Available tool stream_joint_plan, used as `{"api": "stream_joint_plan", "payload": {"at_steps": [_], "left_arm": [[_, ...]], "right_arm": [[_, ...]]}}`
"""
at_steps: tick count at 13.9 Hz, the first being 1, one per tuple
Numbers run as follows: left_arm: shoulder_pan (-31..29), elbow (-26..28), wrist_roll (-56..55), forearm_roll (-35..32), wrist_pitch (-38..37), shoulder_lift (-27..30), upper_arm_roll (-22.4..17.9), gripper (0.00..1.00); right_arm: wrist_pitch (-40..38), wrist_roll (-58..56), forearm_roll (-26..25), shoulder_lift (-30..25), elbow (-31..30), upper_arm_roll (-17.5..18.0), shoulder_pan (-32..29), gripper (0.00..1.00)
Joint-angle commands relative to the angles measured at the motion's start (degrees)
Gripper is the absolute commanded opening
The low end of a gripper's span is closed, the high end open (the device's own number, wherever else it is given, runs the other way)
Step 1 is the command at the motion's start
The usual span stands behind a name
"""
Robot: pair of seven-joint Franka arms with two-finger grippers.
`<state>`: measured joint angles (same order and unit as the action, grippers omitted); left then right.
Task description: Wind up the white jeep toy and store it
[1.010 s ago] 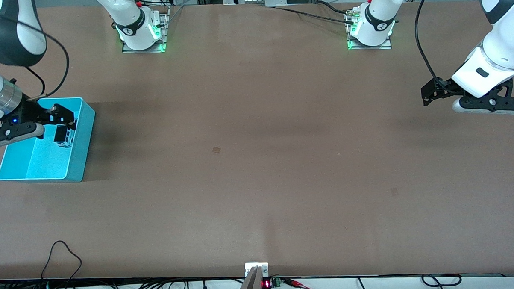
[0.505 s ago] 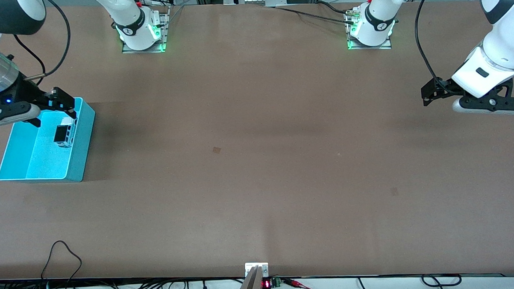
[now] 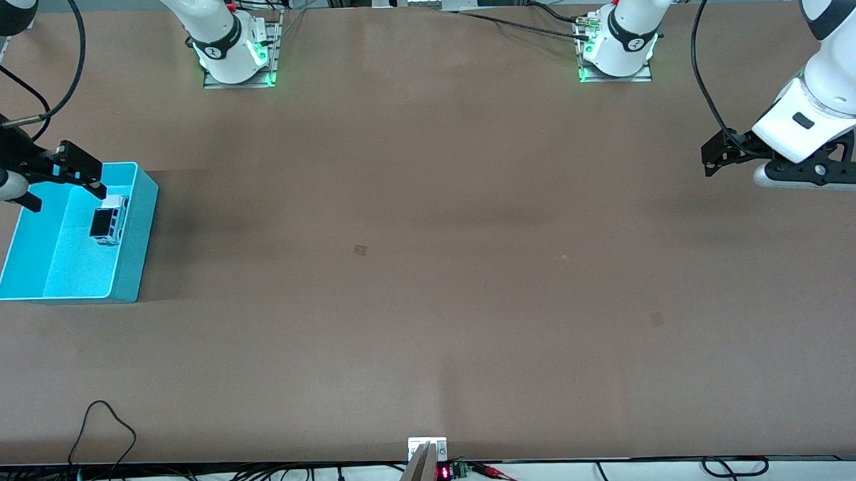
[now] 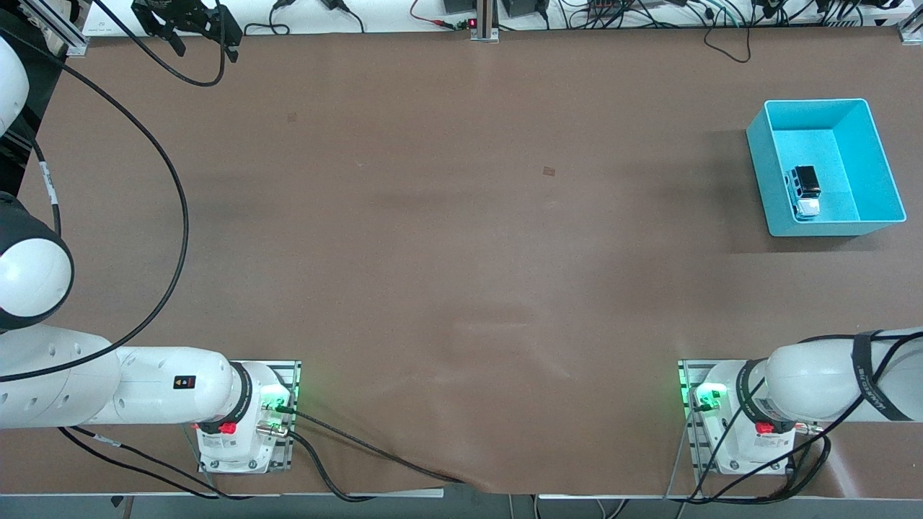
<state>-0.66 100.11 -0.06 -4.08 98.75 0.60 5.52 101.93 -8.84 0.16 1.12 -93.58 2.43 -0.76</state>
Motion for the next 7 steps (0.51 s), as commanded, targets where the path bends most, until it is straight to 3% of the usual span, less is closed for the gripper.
{"api": "stream_joint_plan", "payload": {"at_steps": [1, 7], "left_arm": [[0.2, -0.9, 1.0, 0.1, -1.1, 0.2, -0.1, 1.00], [0.2, -0.9, 1.1, 0.1, -1.2, 0.2, -0.1, 1.00]], "right_arm": [[-4.1, 7.5, -0.3, 1.5, 3.8, -1.0, 2.7, 1.00], [-7.2, 9.4, 0.0, 0.7, 4.5, -1.0, 2.8, 1.00]]}}
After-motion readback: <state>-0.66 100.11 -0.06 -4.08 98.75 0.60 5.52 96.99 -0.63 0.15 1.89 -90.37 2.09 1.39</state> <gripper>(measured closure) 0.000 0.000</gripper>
